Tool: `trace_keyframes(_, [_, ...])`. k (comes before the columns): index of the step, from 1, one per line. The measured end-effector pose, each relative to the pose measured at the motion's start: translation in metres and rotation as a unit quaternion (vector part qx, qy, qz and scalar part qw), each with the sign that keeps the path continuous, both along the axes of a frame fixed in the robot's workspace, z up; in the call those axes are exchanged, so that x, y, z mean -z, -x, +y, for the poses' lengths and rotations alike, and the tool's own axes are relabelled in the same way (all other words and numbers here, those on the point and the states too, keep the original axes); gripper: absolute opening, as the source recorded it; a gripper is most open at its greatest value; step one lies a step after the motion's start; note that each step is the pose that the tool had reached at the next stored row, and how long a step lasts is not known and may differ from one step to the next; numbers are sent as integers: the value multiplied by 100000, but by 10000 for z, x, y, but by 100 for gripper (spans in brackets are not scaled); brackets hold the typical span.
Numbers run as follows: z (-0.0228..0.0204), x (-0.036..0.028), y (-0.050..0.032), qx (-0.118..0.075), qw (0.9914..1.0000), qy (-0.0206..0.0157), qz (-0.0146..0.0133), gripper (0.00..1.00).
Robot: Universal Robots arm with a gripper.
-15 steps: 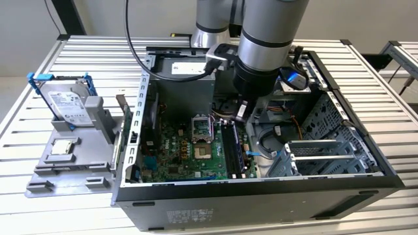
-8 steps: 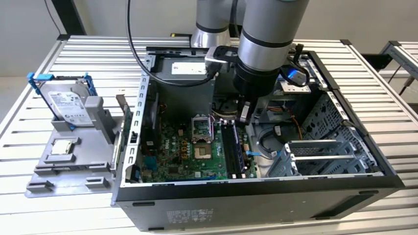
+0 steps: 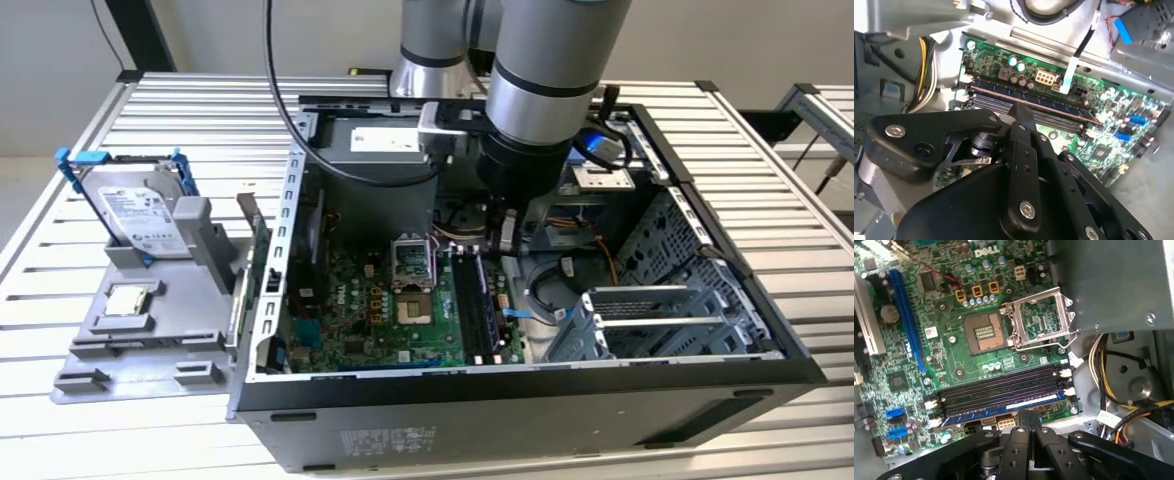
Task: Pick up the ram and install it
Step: 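Press down the ram until it locks into place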
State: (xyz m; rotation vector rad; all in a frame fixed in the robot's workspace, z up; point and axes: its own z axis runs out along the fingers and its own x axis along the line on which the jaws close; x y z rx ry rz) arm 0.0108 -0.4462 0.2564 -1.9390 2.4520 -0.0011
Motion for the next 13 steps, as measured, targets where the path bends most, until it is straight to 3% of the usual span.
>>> trace_keyframes(4, [0,1,0,-3540,99937,-4,-1,0])
trace_keyframes(11, [-1,0,0,-9131,99582,68,4,0])
trace_keyframes(13, [-12,1,0,-9559,99542,95,7,0])
